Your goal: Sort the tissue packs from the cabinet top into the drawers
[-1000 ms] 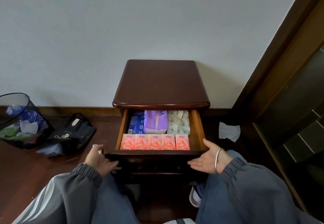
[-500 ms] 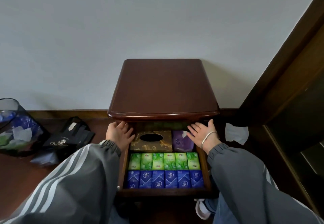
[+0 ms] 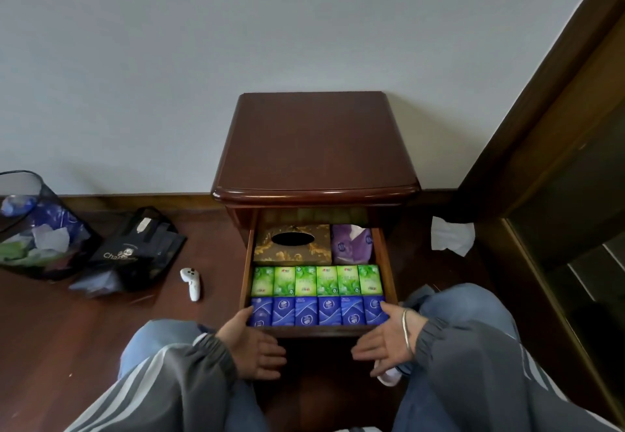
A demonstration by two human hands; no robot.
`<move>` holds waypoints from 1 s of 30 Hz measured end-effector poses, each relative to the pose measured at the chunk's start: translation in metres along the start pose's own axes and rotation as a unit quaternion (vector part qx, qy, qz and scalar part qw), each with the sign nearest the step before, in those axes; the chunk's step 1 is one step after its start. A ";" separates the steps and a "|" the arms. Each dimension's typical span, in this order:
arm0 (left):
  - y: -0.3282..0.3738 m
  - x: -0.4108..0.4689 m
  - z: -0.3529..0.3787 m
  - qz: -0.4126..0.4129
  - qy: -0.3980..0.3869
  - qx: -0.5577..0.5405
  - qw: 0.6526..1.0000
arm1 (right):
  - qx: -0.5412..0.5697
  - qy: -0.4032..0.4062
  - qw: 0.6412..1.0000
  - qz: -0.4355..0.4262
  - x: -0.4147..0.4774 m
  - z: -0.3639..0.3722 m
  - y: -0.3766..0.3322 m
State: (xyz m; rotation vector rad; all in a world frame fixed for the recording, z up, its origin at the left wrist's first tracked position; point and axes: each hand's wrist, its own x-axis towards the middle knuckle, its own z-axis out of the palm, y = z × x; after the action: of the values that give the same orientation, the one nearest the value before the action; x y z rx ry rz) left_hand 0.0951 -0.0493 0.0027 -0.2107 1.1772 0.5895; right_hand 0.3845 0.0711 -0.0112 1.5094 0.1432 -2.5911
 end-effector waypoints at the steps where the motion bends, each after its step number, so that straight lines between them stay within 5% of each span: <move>1: -0.009 0.001 0.001 -0.003 0.002 -0.030 1.000 | 0.027 0.002 1.000 0.003 0.002 0.004 0.006; 6: -0.019 0.004 0.010 0.110 0.034 -0.134 0.984 | 0.148 0.059 0.982 -0.105 0.008 0.026 0.016; 13: -0.009 0.012 0.002 0.141 -0.024 -0.285 0.948 | 0.235 0.023 0.953 -0.189 0.012 0.035 0.004; 30: 0.160 0.081 0.037 0.300 -0.018 -0.293 0.908 | 0.345 -0.002 0.871 -0.351 0.049 0.065 -0.160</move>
State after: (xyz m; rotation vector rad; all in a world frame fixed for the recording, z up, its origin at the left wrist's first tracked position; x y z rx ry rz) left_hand 0.0595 0.1263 -0.0333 -0.3474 0.9923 1.4893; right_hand 0.2782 0.2152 -0.0198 1.9421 -0.3490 -3.4737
